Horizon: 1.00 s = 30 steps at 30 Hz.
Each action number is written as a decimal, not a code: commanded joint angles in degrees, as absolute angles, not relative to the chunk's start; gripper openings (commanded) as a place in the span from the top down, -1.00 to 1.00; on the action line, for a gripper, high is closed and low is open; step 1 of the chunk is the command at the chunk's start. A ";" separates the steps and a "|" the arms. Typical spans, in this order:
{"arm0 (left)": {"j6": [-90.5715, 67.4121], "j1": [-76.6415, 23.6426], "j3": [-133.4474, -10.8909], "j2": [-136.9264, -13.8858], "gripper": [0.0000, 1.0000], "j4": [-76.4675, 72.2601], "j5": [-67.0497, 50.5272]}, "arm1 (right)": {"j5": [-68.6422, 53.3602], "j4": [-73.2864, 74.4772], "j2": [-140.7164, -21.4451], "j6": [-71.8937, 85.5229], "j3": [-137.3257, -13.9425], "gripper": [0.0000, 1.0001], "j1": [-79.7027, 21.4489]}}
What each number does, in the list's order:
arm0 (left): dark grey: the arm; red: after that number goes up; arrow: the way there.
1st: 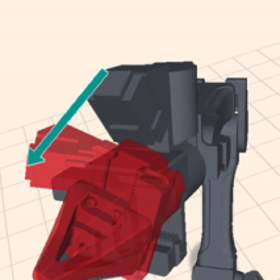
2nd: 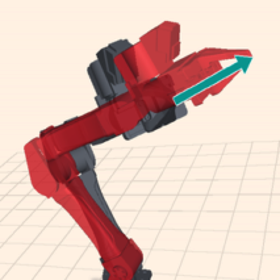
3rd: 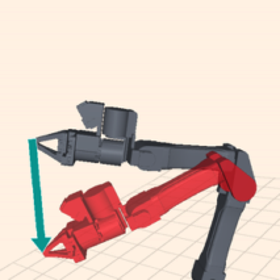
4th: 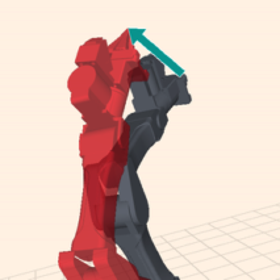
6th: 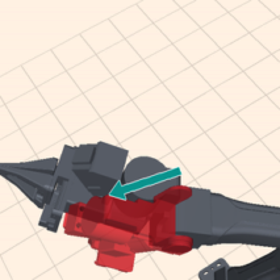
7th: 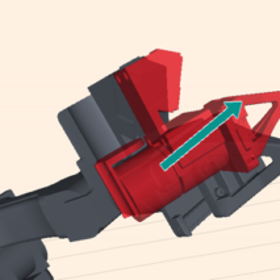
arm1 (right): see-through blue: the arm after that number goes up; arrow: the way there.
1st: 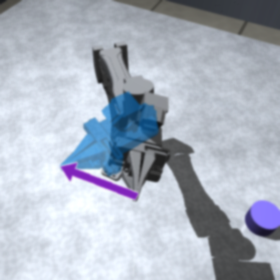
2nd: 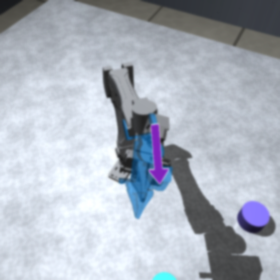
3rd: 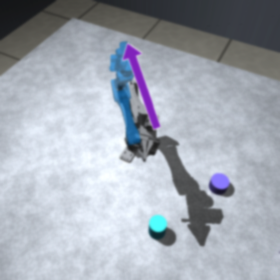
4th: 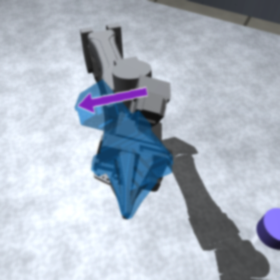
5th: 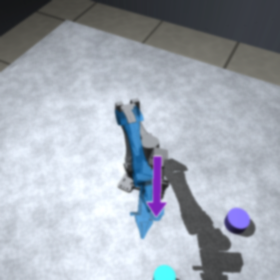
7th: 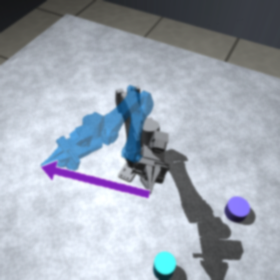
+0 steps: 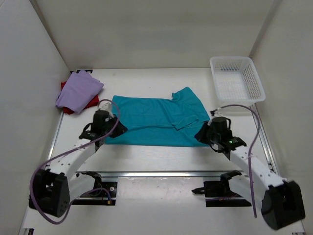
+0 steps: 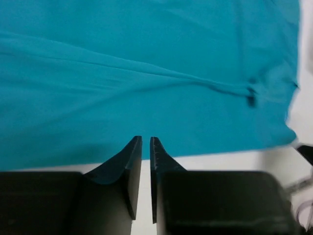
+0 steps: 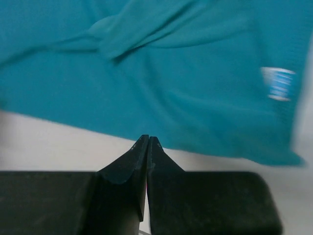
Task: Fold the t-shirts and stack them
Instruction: Fold the flattened tshirt in 1/3 of the way
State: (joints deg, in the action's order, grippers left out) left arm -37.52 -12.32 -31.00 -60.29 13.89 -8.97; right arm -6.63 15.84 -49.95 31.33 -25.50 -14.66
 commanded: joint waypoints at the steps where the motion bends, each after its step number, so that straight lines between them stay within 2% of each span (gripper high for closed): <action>1: -38.94 -23.69 -32.87 -65.46 0.58 5.47 -6.95 | -7.63 4.24 -60.95 29.45 -30.92 1.00 -22.75; 4: -39.64 -28.64 -32.43 -71.08 0.61 -1.03 -9.92 | -8.35 0.71 -68.36 28.39 -34.26 1.00 -25.74; 8: -41.13 -30.50 -31.73 -77.33 0.60 -6.92 -12.92 | -10.19 -3.52 -79.34 28.39 -39.01 0.99 -27.24; 15: -44.20 -28.92 -26.73 -78.14 0.59 -12.03 -13.01 | -10.90 -5.28 -85.68 29.45 -41.22 1.00 -27.34; 19: -48.68 -27.86 -21.81 -77.26 0.59 -16.34 -16.78 | -11.69 -3.69 -89.46 28.83 -43.68 1.00 -26.37; 30: -49.13 -26.28 -20.13 -76.64 0.59 -16.35 -15.91 | -7.04 -0.79 -94.47 24.45 -51.14 0.99 -24.18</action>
State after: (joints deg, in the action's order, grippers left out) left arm -48.14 -27.35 -21.08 -78.22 -14.72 -15.44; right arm -10.13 0.84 -93.17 27.99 -46.48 -26.20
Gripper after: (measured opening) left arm 0.203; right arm 0.005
